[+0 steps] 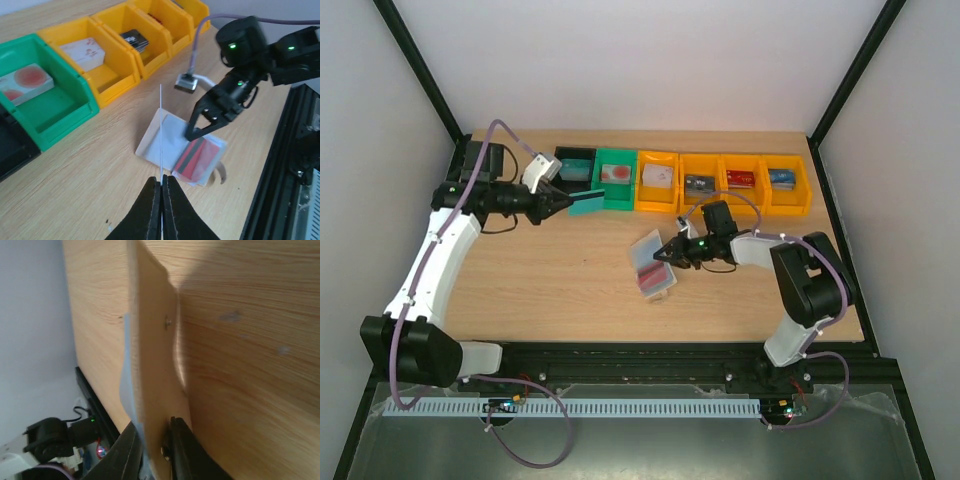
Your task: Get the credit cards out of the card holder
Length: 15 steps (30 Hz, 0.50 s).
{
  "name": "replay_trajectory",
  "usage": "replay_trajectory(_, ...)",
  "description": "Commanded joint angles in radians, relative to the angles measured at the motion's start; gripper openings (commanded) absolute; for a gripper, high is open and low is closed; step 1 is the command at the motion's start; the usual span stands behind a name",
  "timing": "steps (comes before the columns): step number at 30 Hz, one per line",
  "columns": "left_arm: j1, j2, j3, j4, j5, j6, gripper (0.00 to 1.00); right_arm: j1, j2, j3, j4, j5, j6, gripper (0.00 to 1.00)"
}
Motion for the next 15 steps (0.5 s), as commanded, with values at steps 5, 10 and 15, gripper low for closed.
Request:
replay_trajectory(5,-0.016,-0.001,0.097,-0.156,0.137,0.084,0.02,-0.058,0.04,0.062,-0.19,0.19,-0.134,0.48)
replay_trajectory(10,-0.022,-0.001,0.126,-0.213,0.155,0.113,0.02,-0.111,-0.046,0.077,-0.28,0.431,-0.15,0.65)
replay_trajectory(15,-0.04,-0.004,0.148,-0.242,0.171,0.123,0.02,-0.105,-0.234,0.145,-0.337,0.605,-0.21,0.69)
